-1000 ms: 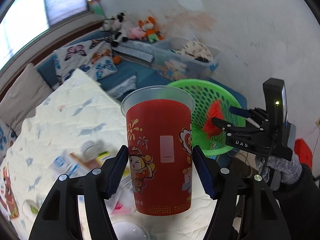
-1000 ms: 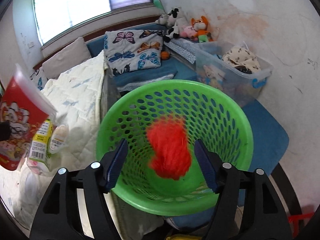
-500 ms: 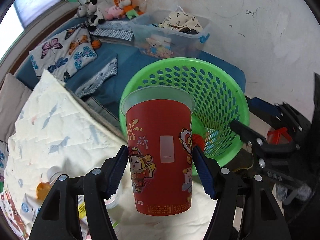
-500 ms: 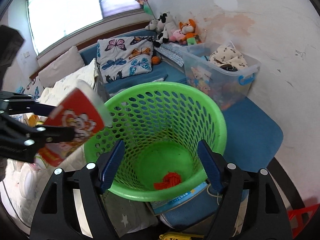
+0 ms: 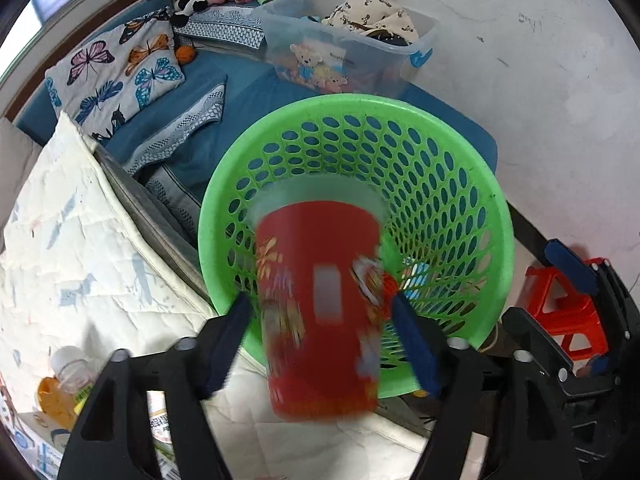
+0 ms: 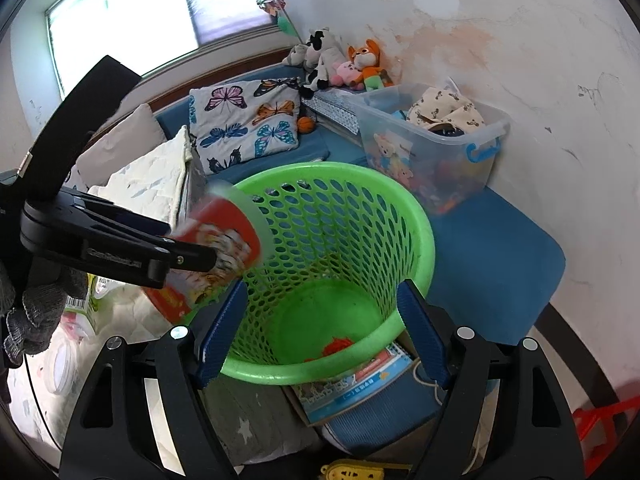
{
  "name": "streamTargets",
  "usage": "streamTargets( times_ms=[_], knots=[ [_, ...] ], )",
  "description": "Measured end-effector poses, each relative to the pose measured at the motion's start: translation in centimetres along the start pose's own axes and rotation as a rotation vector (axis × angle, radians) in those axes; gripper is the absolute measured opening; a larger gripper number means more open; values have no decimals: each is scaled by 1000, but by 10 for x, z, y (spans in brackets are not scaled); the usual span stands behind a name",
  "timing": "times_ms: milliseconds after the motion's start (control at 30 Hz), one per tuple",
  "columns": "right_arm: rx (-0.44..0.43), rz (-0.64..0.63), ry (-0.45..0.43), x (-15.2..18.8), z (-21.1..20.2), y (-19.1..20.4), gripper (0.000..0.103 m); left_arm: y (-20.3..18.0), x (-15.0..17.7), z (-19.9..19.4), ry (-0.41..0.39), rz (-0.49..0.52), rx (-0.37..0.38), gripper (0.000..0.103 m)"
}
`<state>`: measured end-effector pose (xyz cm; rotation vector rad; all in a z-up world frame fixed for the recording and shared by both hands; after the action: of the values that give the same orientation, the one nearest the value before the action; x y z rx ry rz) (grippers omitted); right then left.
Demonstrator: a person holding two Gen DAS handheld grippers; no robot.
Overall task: Collect trash
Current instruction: 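Move the red cup over the green basket and release it with the left tool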
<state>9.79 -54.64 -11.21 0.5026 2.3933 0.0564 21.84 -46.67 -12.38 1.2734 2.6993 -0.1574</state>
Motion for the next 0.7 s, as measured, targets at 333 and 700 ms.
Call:
streamTargets(
  times_ms=[333,700],
  knots=[
    [-15,-29,-23,11,-26,17,77,11,27,-56,-135,-24,9,77],
    [-91,-159,-45,32,-54,85,80,66,125,-128,-311,-121,-32,77]
  ],
)
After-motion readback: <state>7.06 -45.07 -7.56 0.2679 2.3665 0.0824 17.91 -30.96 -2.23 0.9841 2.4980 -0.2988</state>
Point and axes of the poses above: each gripper's, at about its wrist camera, not at the fingertips, and z roughly the way its jaws point, y to its left, x to its underside, the point moved 9 cm from there along z, roughly the way its jaws point, and after that the axes turned 9 degrees about y, right-handed, at the moved point
